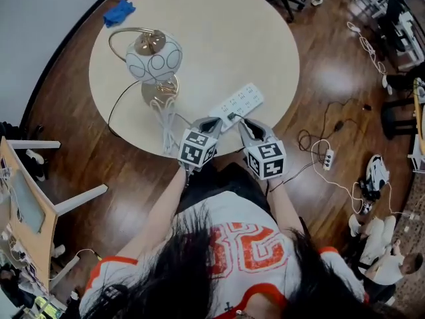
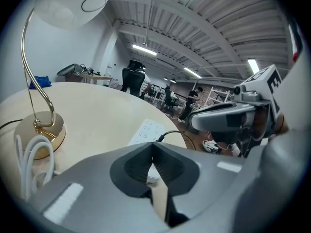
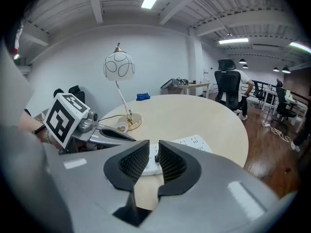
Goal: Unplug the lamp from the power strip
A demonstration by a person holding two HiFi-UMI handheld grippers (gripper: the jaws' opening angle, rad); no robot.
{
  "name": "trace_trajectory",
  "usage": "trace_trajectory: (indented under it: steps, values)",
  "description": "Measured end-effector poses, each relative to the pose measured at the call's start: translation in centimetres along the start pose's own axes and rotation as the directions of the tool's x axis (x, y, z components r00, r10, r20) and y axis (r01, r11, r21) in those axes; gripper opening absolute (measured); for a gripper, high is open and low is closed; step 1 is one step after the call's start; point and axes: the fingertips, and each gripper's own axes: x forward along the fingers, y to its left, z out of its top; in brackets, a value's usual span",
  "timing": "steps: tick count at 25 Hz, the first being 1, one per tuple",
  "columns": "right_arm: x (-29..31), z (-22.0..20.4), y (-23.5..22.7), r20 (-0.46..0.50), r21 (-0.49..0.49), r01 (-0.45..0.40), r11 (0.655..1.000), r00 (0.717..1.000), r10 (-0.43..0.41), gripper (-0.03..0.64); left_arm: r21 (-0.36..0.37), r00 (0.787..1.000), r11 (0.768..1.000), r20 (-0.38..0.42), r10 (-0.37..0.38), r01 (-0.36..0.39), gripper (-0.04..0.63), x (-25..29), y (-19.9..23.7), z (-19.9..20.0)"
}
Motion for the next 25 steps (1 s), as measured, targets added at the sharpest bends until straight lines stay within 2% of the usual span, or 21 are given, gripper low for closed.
trace_trajectory:
  steps: [6,9,15,20,23,25]
  values:
    - [1.3,-2.4,1.8,-0.082,0.005,-0.048,0.999,0.995,0.048,0.064,-0.004,0.998,1.000,-0.057,0.026,-0.026,0.000,1.8,1.1,-0.4]
    - [1.9,-3.5,2.2,-0.130,-0.060,-0.050,0.997,0.991,0.042,0.073,-0.019,0.995,0.999,-0.092,0.043,-0.045,0.000,2.4,1.8,-1.0]
    - [2.2,-2.0,0.8,-0.139,-0.224,-0.044,0.974,0.990,0.013,0.099,-0.053,0.985,0.996,-0.164,0.056,-0.066,0.000,3.2,2.3,-2.4]
    - [3.8,-2.1,0.1,-0.239,-0.364,-0.134,0.922,0.970,0.046,0.151,-0.084,0.984,0.993,-0.167,0.069,-0.083,0.000,3.1,2.4,-2.7]
    - [4.8,-2.7,0.4,-0.343,-0.419,-0.235,0.877,0.935,0.087,0.156,-0.154,0.985,0.984,-0.163,0.063,-0.089,0.000,3.1,2.4,-2.7]
    - [5.6,-3.1,0.4,-0.398,-0.425,-0.280,0.861,0.912,0.100,0.149,-0.167,0.984,0.982,-0.164,0.067,-0.094,0.000,3.1,2.5,-2.7]
